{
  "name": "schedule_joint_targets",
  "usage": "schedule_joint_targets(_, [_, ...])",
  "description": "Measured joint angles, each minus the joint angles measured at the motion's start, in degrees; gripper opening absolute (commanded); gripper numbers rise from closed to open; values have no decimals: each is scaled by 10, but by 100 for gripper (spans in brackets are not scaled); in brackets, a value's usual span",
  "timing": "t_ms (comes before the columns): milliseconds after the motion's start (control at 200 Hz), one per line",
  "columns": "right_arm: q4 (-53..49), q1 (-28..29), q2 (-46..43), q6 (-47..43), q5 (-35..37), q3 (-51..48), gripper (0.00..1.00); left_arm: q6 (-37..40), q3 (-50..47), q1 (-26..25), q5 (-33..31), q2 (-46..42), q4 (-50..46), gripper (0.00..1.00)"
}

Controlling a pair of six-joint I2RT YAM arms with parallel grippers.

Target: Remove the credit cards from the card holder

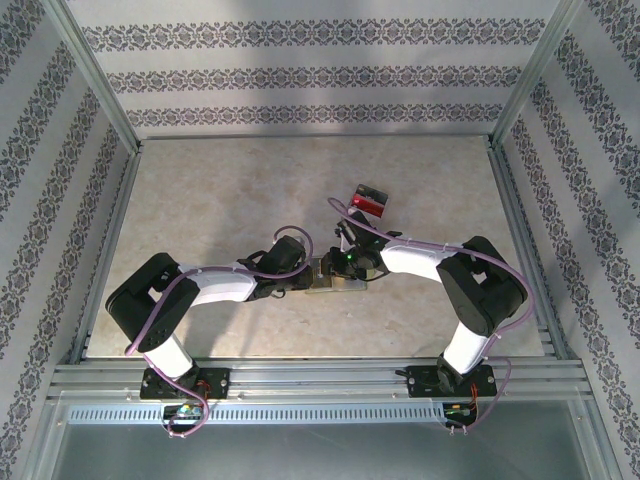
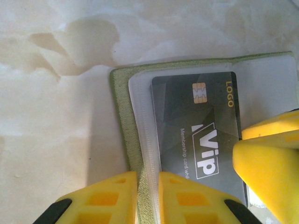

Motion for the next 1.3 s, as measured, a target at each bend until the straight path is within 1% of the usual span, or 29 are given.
schedule_joint_targets(215, [16, 0, 0, 5, -8, 0, 31, 0, 0, 0, 0, 0, 0, 18])
schedule_joint_targets(310, [30, 0, 0, 13, -14, -4, 31, 0, 0, 0, 0, 0, 0, 17])
schedule_joint_targets(345, [35, 0, 0, 15, -15, -6, 31, 0, 0, 0, 0, 0, 0, 16])
schedule_joint_targets(625, [75, 0, 0, 35, -29, -30, 31, 0, 0, 4, 0, 1, 0, 14])
schedule_joint_targets(745, [107, -7, 0, 49, -45, -47, 30, 0, 1, 4, 0, 2, 0, 12])
schedule_joint_targets(1059, [207, -22, 1, 99, -87, -91, 30, 9, 25, 18, 0, 23, -2, 10])
schedule_joint_targets(1299, [296, -27, 22, 145, -114, -110, 29, 20, 36, 30, -5, 30, -5, 7])
